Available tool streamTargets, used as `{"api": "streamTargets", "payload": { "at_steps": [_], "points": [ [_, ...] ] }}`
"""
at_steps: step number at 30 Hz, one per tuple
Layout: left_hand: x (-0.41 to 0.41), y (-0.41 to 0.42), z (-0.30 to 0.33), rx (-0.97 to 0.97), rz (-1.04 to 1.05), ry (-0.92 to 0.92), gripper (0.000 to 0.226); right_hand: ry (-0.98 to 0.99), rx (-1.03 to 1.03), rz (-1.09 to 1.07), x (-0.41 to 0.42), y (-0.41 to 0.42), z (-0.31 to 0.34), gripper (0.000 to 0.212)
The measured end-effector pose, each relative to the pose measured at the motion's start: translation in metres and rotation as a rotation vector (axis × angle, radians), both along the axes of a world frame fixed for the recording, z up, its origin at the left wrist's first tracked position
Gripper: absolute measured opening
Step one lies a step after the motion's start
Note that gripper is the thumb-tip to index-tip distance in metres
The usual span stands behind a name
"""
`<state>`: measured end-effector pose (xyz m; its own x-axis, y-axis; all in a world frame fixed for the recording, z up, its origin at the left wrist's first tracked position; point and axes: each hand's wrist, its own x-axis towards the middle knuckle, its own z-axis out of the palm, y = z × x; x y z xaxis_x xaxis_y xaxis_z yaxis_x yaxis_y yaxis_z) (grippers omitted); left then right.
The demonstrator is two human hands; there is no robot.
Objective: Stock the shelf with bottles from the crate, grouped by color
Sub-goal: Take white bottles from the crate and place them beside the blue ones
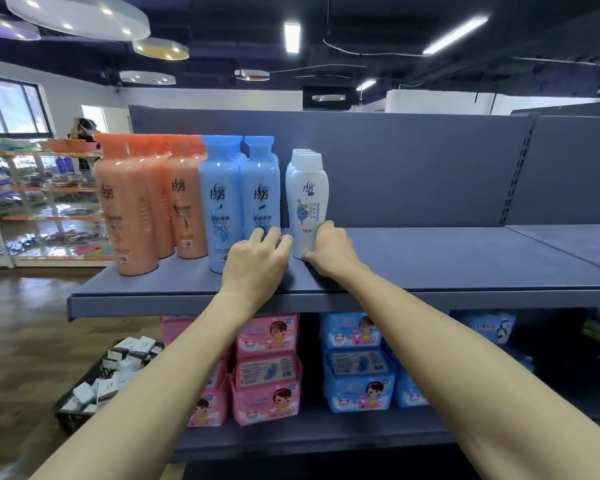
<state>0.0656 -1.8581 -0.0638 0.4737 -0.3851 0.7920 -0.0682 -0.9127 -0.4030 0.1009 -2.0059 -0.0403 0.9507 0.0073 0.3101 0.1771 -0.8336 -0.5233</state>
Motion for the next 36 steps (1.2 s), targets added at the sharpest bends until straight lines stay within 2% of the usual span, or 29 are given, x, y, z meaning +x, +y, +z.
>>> {"api": "streamTargets", "payload": {
  "at_steps": [26,31,36],
  "points": [
    [-0.001,0.000,-0.001,-0.033,-0.018,-0.014,0.016,0.002,-0.043,0.012,0.004,0.002,-0.003,0.052],
    [-0.001,0.000,0.000,-0.044,-0.016,0.003,0.014,-0.077,-0.165,0.014,-0.007,-0.008,-0.001,0.045],
    [-0.003,-0.001,0.002,-0.019,-0.006,0.019,0.018,-0.193,-0.348,0.037,-0.025,-0.025,0.004,0.025]
  ]
}}
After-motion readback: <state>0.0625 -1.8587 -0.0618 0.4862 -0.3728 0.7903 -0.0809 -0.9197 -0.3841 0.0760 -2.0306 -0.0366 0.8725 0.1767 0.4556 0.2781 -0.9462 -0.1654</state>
